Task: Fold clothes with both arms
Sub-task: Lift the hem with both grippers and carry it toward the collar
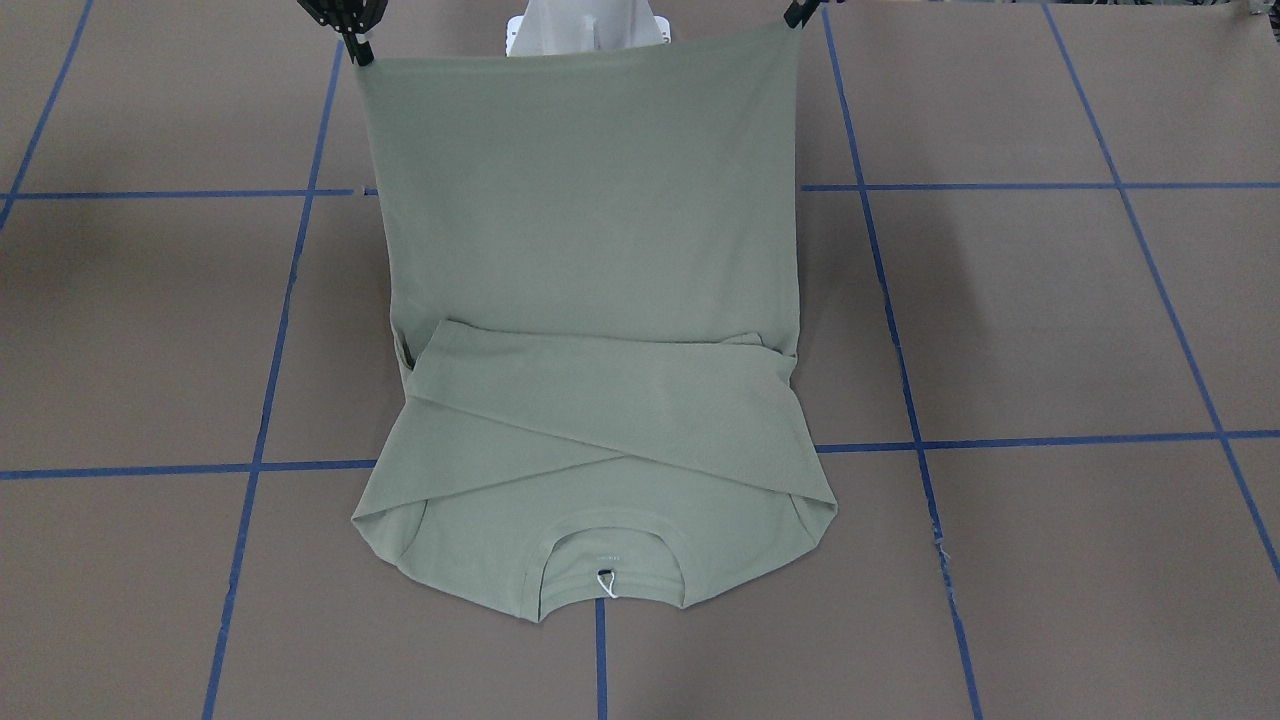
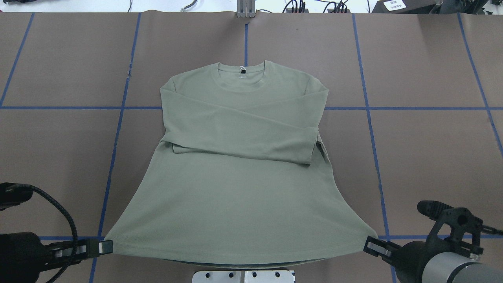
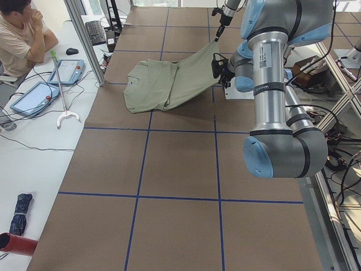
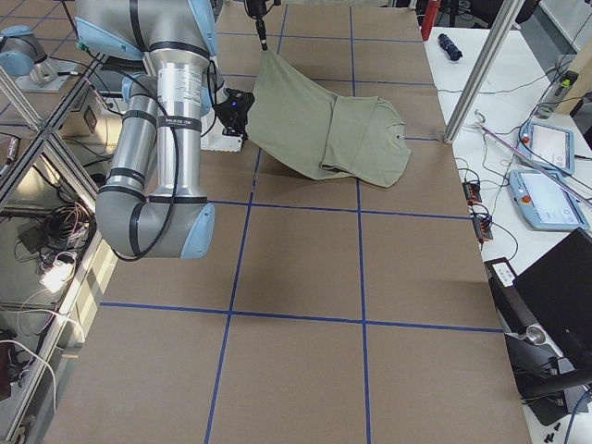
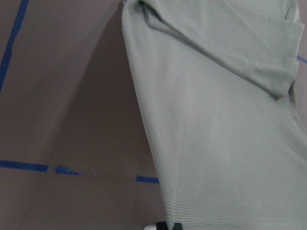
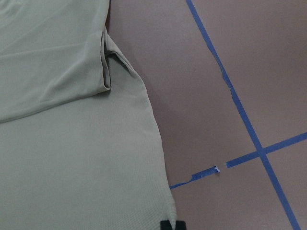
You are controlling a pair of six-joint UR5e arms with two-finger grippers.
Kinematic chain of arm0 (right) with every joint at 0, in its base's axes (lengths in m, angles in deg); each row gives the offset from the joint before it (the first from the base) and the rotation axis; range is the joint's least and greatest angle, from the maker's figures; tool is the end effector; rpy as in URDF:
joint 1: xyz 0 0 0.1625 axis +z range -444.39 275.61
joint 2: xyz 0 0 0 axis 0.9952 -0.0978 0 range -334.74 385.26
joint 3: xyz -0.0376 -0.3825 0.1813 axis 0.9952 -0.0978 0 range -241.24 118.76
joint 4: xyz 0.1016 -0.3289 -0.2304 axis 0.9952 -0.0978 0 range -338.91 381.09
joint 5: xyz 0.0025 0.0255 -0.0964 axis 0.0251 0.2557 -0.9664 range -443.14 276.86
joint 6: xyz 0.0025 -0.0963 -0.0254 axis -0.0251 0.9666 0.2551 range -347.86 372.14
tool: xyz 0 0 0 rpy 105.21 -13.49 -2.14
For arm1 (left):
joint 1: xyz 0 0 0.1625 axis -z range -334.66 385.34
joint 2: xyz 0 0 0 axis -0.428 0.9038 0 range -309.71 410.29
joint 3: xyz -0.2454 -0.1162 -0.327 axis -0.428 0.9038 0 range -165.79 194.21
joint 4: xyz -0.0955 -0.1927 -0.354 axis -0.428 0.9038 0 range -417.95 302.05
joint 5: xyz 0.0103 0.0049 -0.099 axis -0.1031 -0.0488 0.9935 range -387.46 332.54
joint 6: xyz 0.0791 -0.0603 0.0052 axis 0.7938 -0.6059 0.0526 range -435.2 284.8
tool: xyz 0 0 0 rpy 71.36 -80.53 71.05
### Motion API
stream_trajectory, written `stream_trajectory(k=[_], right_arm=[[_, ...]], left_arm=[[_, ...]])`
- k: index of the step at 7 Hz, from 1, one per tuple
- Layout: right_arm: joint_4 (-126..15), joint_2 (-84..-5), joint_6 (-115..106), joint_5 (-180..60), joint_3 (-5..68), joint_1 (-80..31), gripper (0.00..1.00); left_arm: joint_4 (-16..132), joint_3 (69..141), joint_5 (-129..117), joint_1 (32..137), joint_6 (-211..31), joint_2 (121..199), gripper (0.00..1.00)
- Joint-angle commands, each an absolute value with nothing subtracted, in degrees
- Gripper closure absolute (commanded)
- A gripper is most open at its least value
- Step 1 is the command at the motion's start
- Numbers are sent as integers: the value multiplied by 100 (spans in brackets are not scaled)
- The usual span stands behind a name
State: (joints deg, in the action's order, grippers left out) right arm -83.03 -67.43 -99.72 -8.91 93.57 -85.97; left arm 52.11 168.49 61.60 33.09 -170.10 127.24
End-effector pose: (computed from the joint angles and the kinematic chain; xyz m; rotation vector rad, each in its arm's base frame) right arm -0.3058 -0.1520 0.2304 0.0852 -0.8749 0.4463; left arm 0.2553 -0.1708 0.2083 0.0453 1.2460 -0.2017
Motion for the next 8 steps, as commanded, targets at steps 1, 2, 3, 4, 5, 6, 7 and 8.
stream_trajectory(k=[1,2,3,4,5,6,7,8], right_arm=[[-8683,-5986,-8854,-465,9137,-7801,100],[-8666,-5408,-8214,-291,8473,-7171,100],[-8657,-4723,-7851,128,7622,-6468,100],[-8570,-4255,-7543,368,6778,-5957,100],[-8456,-4042,-7209,396,6404,-5638,100],[-8333,-4031,-7006,449,6366,-5426,100],[-8271,-3848,-6769,493,6130,-5224,100],[-8253,-3551,-6662,502,5649,-5039,100]], left_arm=[[4804,16316,6492,3798,-16112,13707,100],[4796,15553,6518,4461,-15507,14391,100],[4804,14927,6544,5016,-15075,14746,100],[4804,14834,6727,5491,-14696,14750,100],[4804,14407,6781,5792,-14562,14915,100],[4778,13811,6999,6343,-14082,15578,100],[4795,13283,7297,6757,-13668,15759,100],[4822,12868,7274,6901,-13481,15969,100]])
